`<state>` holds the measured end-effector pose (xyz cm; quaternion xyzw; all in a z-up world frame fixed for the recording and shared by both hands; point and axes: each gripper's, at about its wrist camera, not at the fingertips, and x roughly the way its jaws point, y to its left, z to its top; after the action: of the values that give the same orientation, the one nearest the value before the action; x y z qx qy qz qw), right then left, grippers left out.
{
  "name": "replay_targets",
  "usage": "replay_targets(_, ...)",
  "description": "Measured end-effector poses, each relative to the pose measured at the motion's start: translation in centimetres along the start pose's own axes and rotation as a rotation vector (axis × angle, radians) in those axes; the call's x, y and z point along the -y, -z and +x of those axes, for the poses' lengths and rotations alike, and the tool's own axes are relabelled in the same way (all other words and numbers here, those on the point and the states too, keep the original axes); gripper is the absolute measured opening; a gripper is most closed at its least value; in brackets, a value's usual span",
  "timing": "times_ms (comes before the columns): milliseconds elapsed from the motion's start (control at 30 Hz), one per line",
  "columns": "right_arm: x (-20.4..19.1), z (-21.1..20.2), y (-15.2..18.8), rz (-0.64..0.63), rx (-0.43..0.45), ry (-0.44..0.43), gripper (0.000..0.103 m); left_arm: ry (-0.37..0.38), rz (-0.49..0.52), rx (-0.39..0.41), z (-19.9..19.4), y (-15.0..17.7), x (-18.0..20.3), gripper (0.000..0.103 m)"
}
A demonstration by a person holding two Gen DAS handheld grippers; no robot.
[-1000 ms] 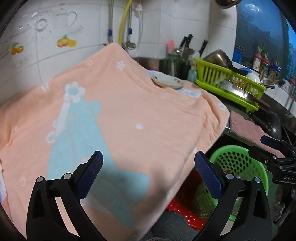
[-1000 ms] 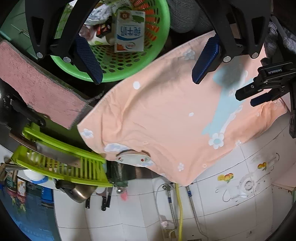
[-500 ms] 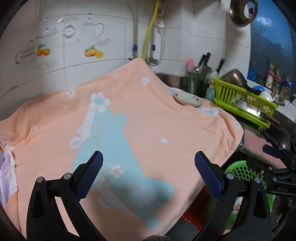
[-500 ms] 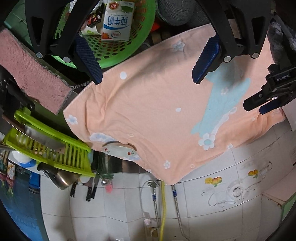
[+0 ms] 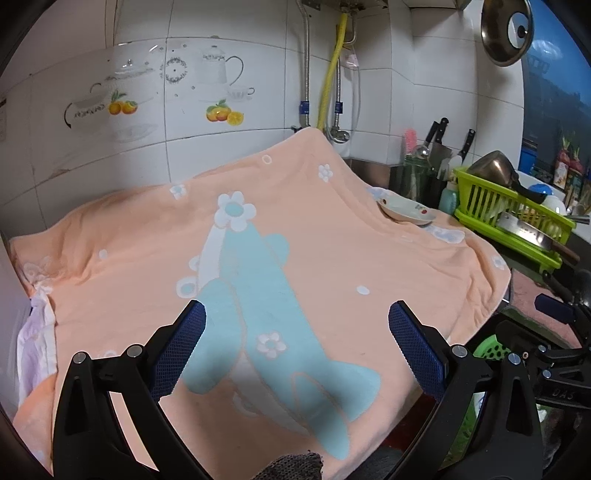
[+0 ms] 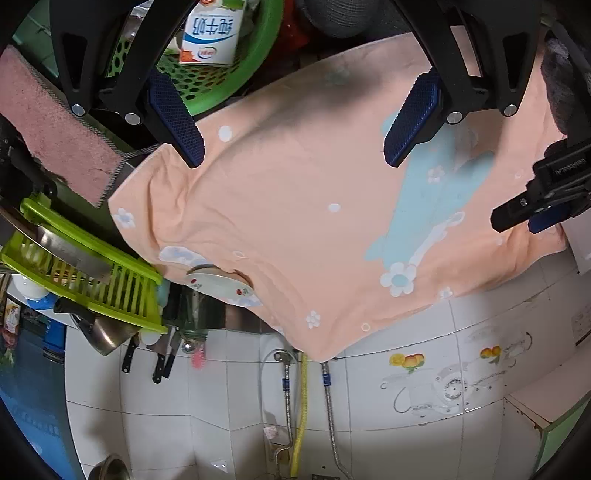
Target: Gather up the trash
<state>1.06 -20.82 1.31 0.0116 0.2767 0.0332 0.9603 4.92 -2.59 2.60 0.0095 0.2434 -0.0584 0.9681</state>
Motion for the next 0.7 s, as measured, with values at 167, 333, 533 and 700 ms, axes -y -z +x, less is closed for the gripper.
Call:
replay_targets(167, -0.38, -0.04, -0.13, 0.004, 0.007, -0.013, 0.095, -0.015, -0.006, 0.016, -0.43, 0.05, -0.3, 0.098)
replay_targets(333, -0.55, -0.26, -0.16, 0.008, 0.016, -0.02, 0.095, -0.028, -0.012, 0.01, -0.37, 0.16, -0.58, 0.098)
replay_targets(533, -0.26, -0.55, -0.14, 0.021, 0.026, -0.026, 0.095, -0.048, -0.014, 0.007, -0.36, 0.36, -0.76, 0.098)
replay_targets(700, -0.16, -0.65, -0.08, 0.024, 0.027, -0.023, 0.095, -0.069, -0.012, 0.008, -0.45, 0.39, -0.8, 0.098)
